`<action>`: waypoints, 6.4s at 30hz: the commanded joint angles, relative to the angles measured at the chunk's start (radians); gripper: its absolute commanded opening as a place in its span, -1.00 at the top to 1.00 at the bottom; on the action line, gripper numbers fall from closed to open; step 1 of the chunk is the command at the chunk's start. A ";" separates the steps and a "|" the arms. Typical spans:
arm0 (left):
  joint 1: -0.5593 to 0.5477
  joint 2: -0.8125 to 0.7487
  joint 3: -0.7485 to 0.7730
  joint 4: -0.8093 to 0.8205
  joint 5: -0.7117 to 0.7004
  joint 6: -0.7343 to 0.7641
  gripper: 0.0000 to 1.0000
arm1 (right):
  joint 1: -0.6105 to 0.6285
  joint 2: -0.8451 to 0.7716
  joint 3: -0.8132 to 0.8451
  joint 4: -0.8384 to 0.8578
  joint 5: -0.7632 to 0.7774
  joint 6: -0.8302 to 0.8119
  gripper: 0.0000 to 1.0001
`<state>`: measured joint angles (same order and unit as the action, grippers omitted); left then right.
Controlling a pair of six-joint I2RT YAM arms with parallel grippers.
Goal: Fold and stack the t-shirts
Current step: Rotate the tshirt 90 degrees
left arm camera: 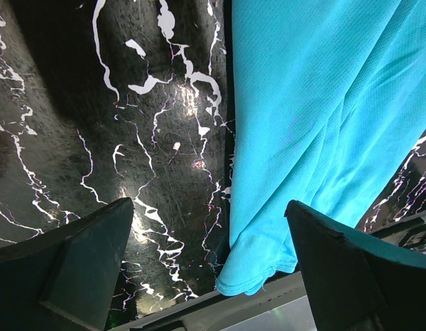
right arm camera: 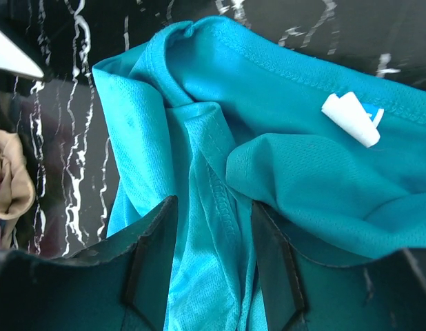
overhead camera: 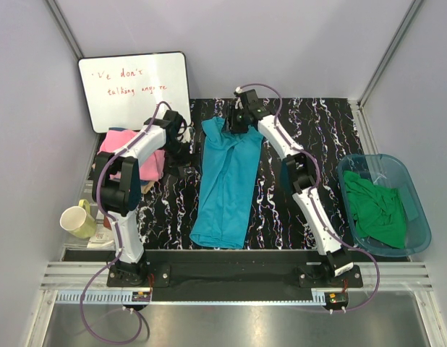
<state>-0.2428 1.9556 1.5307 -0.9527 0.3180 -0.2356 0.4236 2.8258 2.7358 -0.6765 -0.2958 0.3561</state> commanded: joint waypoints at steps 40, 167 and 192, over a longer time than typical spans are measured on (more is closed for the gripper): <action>0.002 0.000 0.042 -0.011 0.016 0.025 -0.98 | -0.009 -0.178 -0.004 0.005 -0.017 -0.048 0.78; 0.194 -0.538 -0.549 0.037 0.263 -0.021 -0.98 | 0.509 -0.946 -1.371 -0.253 -0.028 0.250 -0.68; -0.099 -0.163 -0.070 0.083 0.150 -0.136 -0.98 | 0.020 -0.729 -0.949 -0.241 0.138 -0.032 -0.99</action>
<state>-0.3237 1.7641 1.3914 -0.8700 0.4850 -0.3363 0.4770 2.0613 1.6821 -0.9211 -0.1253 0.3759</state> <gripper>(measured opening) 0.987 0.994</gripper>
